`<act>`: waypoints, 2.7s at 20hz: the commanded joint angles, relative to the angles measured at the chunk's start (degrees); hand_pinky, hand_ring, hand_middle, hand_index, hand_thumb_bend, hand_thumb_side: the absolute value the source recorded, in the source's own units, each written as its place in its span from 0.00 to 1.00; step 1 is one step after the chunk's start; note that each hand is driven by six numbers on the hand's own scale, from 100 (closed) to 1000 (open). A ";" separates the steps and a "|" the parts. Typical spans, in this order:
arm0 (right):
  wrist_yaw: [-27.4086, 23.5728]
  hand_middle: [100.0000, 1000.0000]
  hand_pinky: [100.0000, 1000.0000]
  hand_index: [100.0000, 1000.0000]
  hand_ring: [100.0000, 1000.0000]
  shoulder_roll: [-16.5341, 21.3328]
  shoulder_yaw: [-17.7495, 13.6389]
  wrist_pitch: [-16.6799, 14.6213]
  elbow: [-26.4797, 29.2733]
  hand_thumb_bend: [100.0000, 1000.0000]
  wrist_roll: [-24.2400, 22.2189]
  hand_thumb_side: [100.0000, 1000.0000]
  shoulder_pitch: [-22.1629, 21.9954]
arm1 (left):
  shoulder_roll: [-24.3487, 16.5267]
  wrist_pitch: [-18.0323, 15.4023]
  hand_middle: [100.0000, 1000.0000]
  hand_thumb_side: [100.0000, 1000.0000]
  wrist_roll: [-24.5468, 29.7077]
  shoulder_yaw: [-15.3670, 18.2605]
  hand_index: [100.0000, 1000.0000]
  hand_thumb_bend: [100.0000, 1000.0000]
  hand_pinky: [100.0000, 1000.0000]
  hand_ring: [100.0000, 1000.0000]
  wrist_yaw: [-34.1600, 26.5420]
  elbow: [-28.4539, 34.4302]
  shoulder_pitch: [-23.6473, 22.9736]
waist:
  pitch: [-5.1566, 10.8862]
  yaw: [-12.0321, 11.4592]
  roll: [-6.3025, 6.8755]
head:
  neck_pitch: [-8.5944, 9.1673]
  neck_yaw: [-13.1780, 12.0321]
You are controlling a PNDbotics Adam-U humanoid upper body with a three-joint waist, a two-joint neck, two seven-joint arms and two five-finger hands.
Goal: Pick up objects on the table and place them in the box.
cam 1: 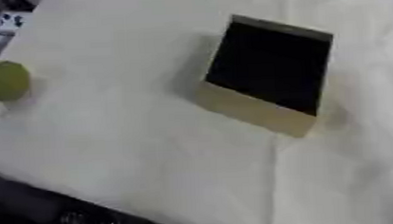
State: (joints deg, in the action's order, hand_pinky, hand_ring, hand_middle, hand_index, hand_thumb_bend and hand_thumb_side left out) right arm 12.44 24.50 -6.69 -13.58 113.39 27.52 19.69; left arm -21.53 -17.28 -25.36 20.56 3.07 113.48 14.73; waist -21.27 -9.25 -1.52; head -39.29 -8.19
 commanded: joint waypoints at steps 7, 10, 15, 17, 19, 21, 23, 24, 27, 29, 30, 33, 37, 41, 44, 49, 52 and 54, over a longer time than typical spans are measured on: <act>-0.02 0.72 0.82 0.77 0.78 1.25 -0.77 -0.23 1.20 0.00 0.27 0.59 0.51 | -0.96 -0.39 0.64 0.49 -0.04 0.75 0.76 0.57 0.72 0.69 0.14 1.11 0.40 | 0.65 0.10 0.01 | 3.15 2.64; -0.02 0.72 0.82 0.77 0.78 1.26 -0.78 -0.24 1.20 0.00 0.27 0.59 0.48 | -0.96 -0.42 0.64 0.49 -0.05 0.77 0.76 0.57 0.72 0.69 0.16 1.11 0.38 | 0.64 0.07 -0.03 | 3.68 2.79; -0.03 0.72 0.82 0.77 0.78 1.35 -0.75 -0.26 1.20 0.00 0.21 0.59 0.44 | -1.61 -0.32 0.64 0.49 -0.21 0.90 0.76 0.57 0.72 0.69 0.52 1.11 0.04 | 0.56 0.16 -0.01 | 3.35 2.51; -0.06 0.72 0.82 0.77 0.78 1.45 -0.74 -0.30 1.20 0.00 0.21 0.60 0.43 | -2.72 -0.19 0.64 0.49 -0.35 0.91 0.76 0.57 0.72 0.69 1.26 1.11 -0.49 | 0.56 0.12 0.06 | 2.99 1.61; -0.06 0.72 0.82 0.77 0.78 1.52 -0.73 -0.32 1.20 0.00 0.19 0.59 0.41 | -4.09 -0.15 0.64 0.49 -0.46 0.70 0.76 0.57 0.72 0.69 2.29 1.11 -1.30 | 0.54 0.15 0.16 | 2.79 0.66; -0.03 0.72 0.82 0.77 0.78 1.56 -0.71 -0.31 1.20 0.00 0.13 0.59 0.42 | -5.30 -0.15 0.64 0.49 -0.54 0.43 0.76 0.57 0.72 0.69 3.28 1.11 -2.22 | 0.51 0.23 0.22 | 2.93 -0.41; -0.03 0.72 0.82 0.77 0.78 1.60 -0.70 -0.32 1.20 0.00 0.11 0.59 0.45 | -6.24 -0.18 0.64 0.49 -0.58 0.18 0.76 0.57 0.72 0.69 4.07 1.11 -3.08 | 0.47 0.31 0.23 | 3.24 -1.53; -0.04 0.72 0.82 0.77 0.78 1.62 -0.69 -0.33 1.20 0.00 0.10 0.59 0.46 | -6.60 -0.20 0.64 0.49 -0.62 0.09 0.76 0.57 0.72 0.69 4.39 1.11 -3.44 | 0.46 0.35 0.22 | 3.41 -2.05; -0.07 0.72 0.82 0.77 0.78 1.65 -0.68 -0.36 1.20 0.00 0.07 0.60 0.49 | -7.37 -0.12 0.64 0.50 -0.75 -0.06 0.76 0.56 0.72 0.69 5.12 1.11 -4.22 | 0.43 0.44 0.18 | 3.90 -3.16; -0.09 0.72 0.82 0.78 0.78 1.65 -0.67 -0.38 1.20 0.00 0.03 0.60 0.50 | -7.88 -0.05 0.64 0.50 -0.87 -0.15 0.76 0.56 0.72 0.69 5.54 1.09 -4.65 | 0.43 0.50 0.16 | 4.02 -3.33; -0.11 0.72 0.82 0.78 0.78 1.65 -0.67 -0.38 1.20 0.00 0.02 0.60 0.51 | -8.14 -0.06 0.65 0.50 -0.92 -0.22 0.76 0.56 0.72 0.69 5.74 1.07 -4.82 | 0.43 0.53 0.16 | 4.06 -3.34; -0.16 0.72 0.82 0.78 0.78 1.63 -0.64 -0.40 1.20 0.00 -0.07 0.60 0.53 | -8.70 -0.19 0.65 0.50 -1.05 -0.41 0.76 0.56 0.72 0.69 6.18 0.94 -5.09 | 0.44 0.58 0.15 | 4.17 -3.41; -0.21 0.72 0.82 0.78 0.78 1.63 -0.64 -0.42 1.20 0.00 -0.14 0.60 0.57 | -9.27 -0.32 0.65 0.50 -1.25 -0.48 0.76 0.56 0.72 0.69 6.52 0.77 -5.27 | 0.43 0.65 0.16 | 4.24 -3.38; -0.28 0.72 0.82 0.78 0.78 1.68 -0.58 -0.40 1.20 0.00 -0.24 0.60 0.55 | -11.32 -0.02 0.65 0.49 -1.62 -0.36 0.76 0.56 0.72 0.69 7.66 0.04 -5.60 | 0.44 0.57 0.07 | 3.95 -2.96; -0.26 0.72 0.82 0.78 0.78 1.85 -0.61 -0.43 1.20 0.00 -0.29 0.59 0.46 | -16.04 0.32 0.65 0.47 -3.17 0.07 0.76 0.58 0.73 0.69 9.41 -1.18 -5.55 | 0.67 0.65 0.26 | 3.04 -2.55; -0.19 0.72 0.82 0.78 0.78 2.10 -0.66 -0.42 1.20 0.00 -0.31 0.59 0.27 | -25.14 0.57 0.66 0.45 -5.58 -0.33 0.77 0.60 0.73 0.70 11.69 -5.53 -6.18 | 1.02 0.87 0.62 | 2.11 -2.46; -0.15 0.72 0.82 0.78 0.78 2.29 -0.66 -0.43 1.20 0.00 -0.33 0.59 0.21 | -29.23 2.60 0.68 0.46 -3.99 -1.09 0.81 0.62 0.75 0.72 13.23 -9.54 -7.60 | 1.01 0.88 0.70 | 2.05 -2.55; -0.14 0.72 0.82 0.78 0.78 2.40 -0.67 -0.43 1.20 0.00 -0.35 0.59 0.16 | -31.37 4.88 0.70 0.47 -2.11 -1.26 0.82 0.62 0.76 0.73 14.53 -12.22 -8.46 | 0.97 0.75 0.74 | 2.03 -2.62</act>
State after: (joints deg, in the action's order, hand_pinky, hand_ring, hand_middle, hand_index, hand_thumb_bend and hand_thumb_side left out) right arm 12.42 25.08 -7.01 -13.97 113.39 27.35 19.57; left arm -49.12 -13.54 -28.20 19.02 16.81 102.29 6.29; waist -21.48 -8.41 -1.12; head -37.17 -10.72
